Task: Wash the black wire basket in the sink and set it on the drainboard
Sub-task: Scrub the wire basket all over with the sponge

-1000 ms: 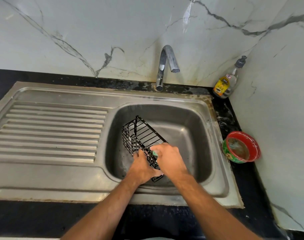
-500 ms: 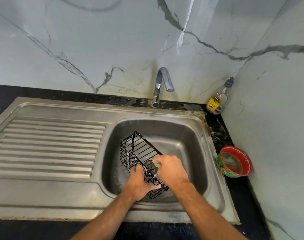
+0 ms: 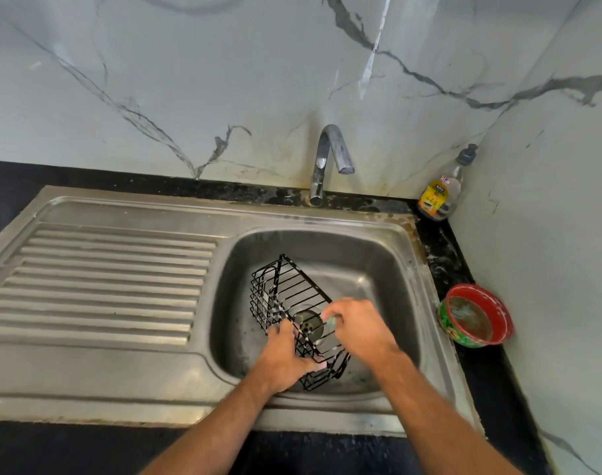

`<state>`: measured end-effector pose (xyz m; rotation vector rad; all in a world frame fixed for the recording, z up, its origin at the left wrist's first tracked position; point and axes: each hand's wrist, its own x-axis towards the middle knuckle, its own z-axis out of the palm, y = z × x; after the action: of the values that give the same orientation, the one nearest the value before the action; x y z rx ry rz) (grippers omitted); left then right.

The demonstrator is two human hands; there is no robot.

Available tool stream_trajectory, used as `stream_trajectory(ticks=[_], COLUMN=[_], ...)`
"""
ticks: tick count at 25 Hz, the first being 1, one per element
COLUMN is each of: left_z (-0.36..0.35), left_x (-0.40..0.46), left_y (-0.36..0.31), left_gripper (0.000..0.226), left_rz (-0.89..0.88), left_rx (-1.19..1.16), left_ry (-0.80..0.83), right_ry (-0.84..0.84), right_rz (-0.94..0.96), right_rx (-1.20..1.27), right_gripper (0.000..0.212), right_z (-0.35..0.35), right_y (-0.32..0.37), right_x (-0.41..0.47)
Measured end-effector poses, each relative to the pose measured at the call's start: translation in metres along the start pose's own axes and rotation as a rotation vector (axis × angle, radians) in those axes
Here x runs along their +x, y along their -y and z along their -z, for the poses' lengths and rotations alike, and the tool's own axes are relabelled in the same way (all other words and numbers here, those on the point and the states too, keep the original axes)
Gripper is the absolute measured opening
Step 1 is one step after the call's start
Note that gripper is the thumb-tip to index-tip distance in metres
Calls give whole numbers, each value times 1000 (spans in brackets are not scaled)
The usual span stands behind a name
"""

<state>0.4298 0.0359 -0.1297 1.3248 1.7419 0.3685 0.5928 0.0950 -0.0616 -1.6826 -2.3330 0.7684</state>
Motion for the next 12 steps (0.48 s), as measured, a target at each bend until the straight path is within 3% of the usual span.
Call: stream_trajectory(ticks=[6,12], left_z=[1,1], left_x=[-2,-5], left_y=[-3,-5], left_gripper=[67,66], left_rz=[5,12], left_rx=[-12,-28], left_ry=[-36,-64], right_ry=[20,-257], right_rz=[178,79], right_rx=[72,115], right_gripper=[41,24], right_z=[-5,-7], right_y=[5,-10], right_x=[-11,-2])
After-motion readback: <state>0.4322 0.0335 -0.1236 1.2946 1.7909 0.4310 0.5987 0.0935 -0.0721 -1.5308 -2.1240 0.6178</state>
